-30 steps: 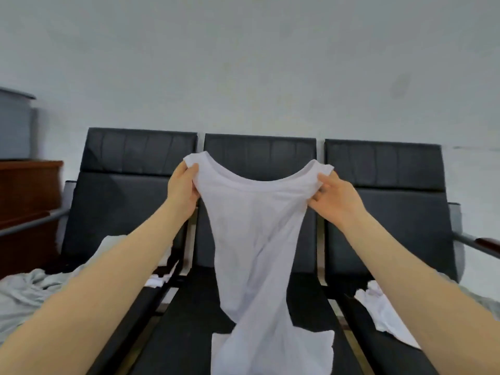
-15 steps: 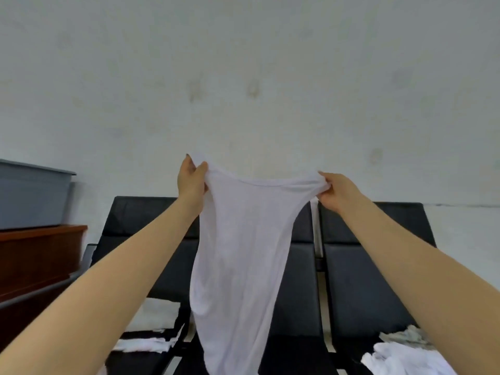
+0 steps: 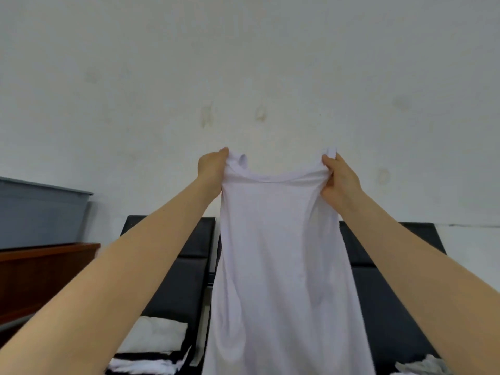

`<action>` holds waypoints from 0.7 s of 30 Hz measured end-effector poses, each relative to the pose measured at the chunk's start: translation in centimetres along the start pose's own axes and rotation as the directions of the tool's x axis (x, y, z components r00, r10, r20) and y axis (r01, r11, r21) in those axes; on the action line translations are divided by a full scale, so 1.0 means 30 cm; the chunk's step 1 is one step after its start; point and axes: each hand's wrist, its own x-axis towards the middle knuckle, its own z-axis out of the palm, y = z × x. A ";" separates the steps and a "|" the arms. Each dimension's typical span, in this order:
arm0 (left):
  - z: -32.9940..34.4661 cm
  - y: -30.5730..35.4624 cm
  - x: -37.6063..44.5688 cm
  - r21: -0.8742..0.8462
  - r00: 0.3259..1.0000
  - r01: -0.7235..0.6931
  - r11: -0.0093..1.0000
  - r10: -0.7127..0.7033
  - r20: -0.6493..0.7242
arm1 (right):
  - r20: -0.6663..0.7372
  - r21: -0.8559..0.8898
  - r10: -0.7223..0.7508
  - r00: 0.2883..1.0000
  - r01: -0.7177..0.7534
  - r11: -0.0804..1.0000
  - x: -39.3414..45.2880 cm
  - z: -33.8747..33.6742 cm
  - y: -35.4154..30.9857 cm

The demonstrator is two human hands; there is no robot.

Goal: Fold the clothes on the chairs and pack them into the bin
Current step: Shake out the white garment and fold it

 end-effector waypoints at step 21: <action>-0.181 -1.132 -0.111 0.239 0.922 0.366 0.899 -0.386 0.038 | -0.397 -0.720 0.487 0.778 -0.593 0.361 -0.053 -0.675 0.836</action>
